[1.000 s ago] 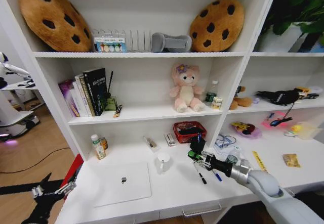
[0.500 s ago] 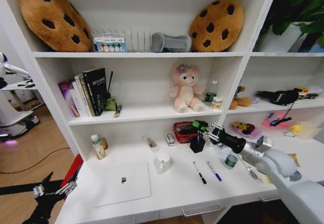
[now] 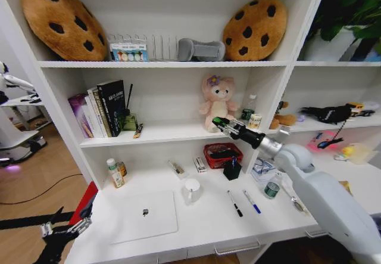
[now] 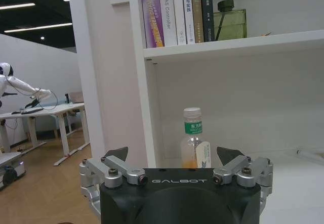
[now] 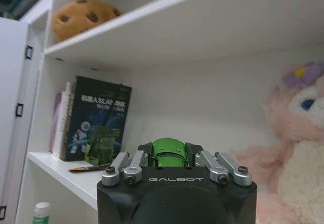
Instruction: Organize the objects on the table.
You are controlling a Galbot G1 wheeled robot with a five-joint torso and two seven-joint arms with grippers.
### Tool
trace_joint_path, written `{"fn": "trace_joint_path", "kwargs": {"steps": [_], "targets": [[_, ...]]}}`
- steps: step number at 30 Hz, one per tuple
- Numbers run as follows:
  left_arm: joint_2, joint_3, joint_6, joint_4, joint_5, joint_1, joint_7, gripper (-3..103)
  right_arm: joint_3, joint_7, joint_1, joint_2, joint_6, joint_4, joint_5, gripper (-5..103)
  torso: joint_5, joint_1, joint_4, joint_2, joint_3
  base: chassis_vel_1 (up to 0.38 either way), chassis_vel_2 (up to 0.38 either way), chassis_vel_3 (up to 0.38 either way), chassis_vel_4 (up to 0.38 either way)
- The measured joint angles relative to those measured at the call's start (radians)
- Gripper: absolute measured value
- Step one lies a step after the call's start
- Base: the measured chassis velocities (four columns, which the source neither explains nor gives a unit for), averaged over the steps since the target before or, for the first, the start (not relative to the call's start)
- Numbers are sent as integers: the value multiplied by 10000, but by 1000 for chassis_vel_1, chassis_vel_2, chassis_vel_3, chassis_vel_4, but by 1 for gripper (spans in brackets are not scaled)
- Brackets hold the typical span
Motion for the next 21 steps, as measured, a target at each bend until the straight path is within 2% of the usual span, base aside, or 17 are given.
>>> {"fn": "trace_joint_path", "kwargs": {"steps": [2, 3, 5, 6, 8, 9, 10, 15, 18, 21], "targets": [[-138, -4, -53, 27, 48, -35, 29, 99, -1057, 868, 1176, 361, -912, -518, -54, 35, -1, 0, -1, 0, 1, 0, 0, 0, 0], [-138, -4, -53, 27, 48, -35, 29, 99, -1057, 868, 1176, 361, -912, -518, -54, 35, -1, 0, -1, 0, 1, 0, 0, 0, 0], [-263, 35, -124, 90, 132, -82, 71, 99, -2053, 1385, 2281, 592, -1572, -1048, 209, 35, 0, 0, -1, 0, 1, 0, 0, 0, 0], [-263, 35, -124, 90, 132, -82, 71, 99, -2053, 1385, 2281, 592, -1572, -1048, 209, 35, 0, 0, -1, 0, 1, 0, 0, 0, 0], [-382, 92, -184, 103, 195, -125, 128, 99, -3027, 1831, 3233, 796, -1995, -1614, 419, 35, -7, 0, -1, 1, -1, 0, 0, 0, 0], [-382, 92, -184, 103, 195, -125, 128, 99, -3027, 1831, 3233, 796, -1995, -1614, 419, 35, -7, 0, -1, 1, -1, 0, 0, 0, 0], [-438, 124, -205, 89, 219, -130, 157, 99, -3471, 2063, 3567, 951, -2167, -1898, 581, 35, 0, 0, -3, -1, 1, 0, 0, 0, 0], [-450, 108, -282, 78, 203, -152, 192, 99, -4171, 2238, 4053, 1235, -2484, -2273, 968, 35, -2, 0, -2, 0, 0, 0, 0, 0, 0], [-383, 31, -323, 167, 94, -188, 199, 99, -4792, 2037, 4363, 1523, -2497, -2780, 1034, 35, -1, -1, -4, 0, 0, 0, 0, 0, 0], [-377, 20, -356, 222, 71, -197, 210, 99, -4976, 1888, 4525, 1754, -2426, -3090, 963, 35, -1, -1, -3, 0, 0, 0, 0, 0, 0]]}}
